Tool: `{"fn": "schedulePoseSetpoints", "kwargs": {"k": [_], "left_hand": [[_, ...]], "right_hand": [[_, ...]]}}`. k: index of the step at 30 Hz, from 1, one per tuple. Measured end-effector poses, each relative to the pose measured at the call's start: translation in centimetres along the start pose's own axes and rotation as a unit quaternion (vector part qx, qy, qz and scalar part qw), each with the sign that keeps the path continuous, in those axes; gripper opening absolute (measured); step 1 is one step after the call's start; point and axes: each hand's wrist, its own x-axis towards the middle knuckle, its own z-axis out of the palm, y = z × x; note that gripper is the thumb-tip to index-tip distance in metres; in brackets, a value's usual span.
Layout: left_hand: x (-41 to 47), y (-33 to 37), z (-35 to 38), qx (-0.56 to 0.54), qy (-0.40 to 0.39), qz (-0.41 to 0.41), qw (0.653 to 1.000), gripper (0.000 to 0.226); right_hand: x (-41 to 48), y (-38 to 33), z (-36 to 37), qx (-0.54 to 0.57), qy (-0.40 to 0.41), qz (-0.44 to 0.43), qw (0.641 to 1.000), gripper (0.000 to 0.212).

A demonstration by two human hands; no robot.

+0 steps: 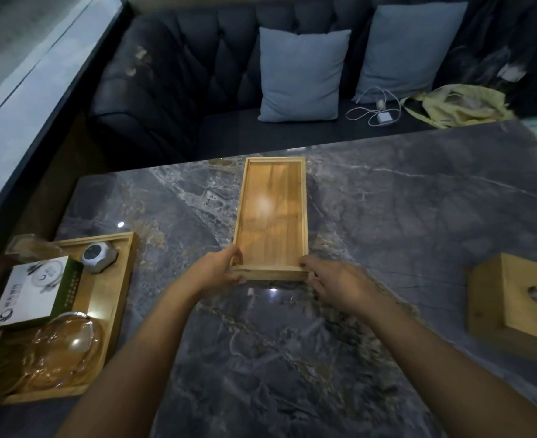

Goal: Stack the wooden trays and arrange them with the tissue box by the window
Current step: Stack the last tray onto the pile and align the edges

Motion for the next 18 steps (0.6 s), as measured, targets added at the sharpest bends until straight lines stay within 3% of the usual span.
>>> {"fn": "schedulePoseSetpoints", "kwargs": {"k": [2,4,7,10,15,16,18], "left_hand": [[0.2,0.2,-0.2,-0.015,0.031,-0.013,0.999,0.034],[0.6,0.3,-0.1,-0.093,0.115,-0.033,0.988,0.034],[1.5,0.3,0.6,-0.225,0.208,-0.079,0.949,0.039],[2.6,0.4,2.0,-0.336,0.159,-0.111,0.922,0.044],[3.3,-0.1,4.2,-0.383,0.123,-0.133,0.906,0.038],[3.3,-0.2,4.4,-0.376,0.133,-0.134,0.907,0.037],[3.3,-0.4,4.5,-0.373,0.142,-0.133,0.907,0.035]], "right_hand": [[-0.5,0.1,-0.3,0.032,0.024,0.018,0.999,0.044],[-0.8,0.1,-0.7,0.11,0.046,0.061,0.991,0.049],[-0.2,-0.1,-1.1,0.276,0.06,0.171,0.944,0.057],[1.0,-0.3,-1.2,0.401,0.027,0.241,0.884,0.061],[2.5,-1.6,-0.6,0.625,0.015,0.221,0.748,0.039],[2.9,-1.8,-0.2,0.621,0.023,0.236,0.747,0.04],[3.7,-2.1,0.4,0.555,0.019,0.276,0.785,0.039]]}}
